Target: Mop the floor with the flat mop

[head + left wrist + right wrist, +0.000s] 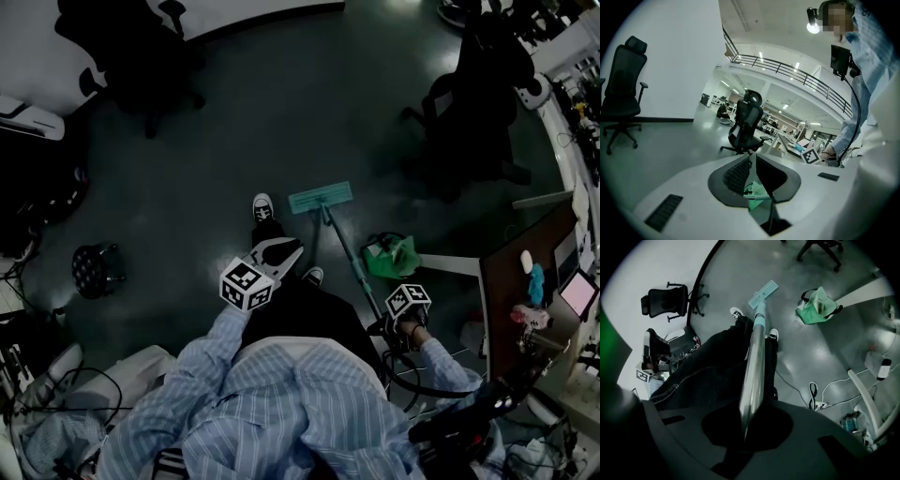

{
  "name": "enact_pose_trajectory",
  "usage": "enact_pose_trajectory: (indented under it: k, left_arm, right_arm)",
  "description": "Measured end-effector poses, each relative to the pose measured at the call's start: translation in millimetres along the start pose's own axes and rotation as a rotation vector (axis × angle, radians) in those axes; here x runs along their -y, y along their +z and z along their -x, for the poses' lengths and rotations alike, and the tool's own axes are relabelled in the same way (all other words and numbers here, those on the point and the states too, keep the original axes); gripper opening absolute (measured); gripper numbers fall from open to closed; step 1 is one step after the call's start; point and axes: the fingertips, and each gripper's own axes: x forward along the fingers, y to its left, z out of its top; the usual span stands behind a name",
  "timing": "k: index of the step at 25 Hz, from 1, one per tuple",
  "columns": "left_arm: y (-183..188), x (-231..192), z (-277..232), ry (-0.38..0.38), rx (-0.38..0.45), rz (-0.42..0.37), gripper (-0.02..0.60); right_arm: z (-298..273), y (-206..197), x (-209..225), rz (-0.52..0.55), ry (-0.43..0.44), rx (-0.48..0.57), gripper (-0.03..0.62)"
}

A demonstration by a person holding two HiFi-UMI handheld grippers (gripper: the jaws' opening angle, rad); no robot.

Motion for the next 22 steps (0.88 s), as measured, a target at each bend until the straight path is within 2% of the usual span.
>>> enact_pose_trajectory:
  k: [5,11,17,22]
  left_arm:
    - [4,-13,-3,-0.009,-0.019,0.014,0.043]
    - [21,-57,-6,0.015,-0.03,0.032,0.043]
    - [55,-114,-8,0.048,-0.023,0.055,0.043]
    - [87,-171,-23,0.074,-0.017,0.076,0.043]
  right_arm:
    - [8,28,-18,-0.005,0.012,0.014,0.028]
    - [27,91,-49,0.017,-0.001,0.012,0.028]
    - [57,174,-102,0.028,0.007,0.027,0.028]
    - [92,264,-148,0.037,0.014,0.052,0.028]
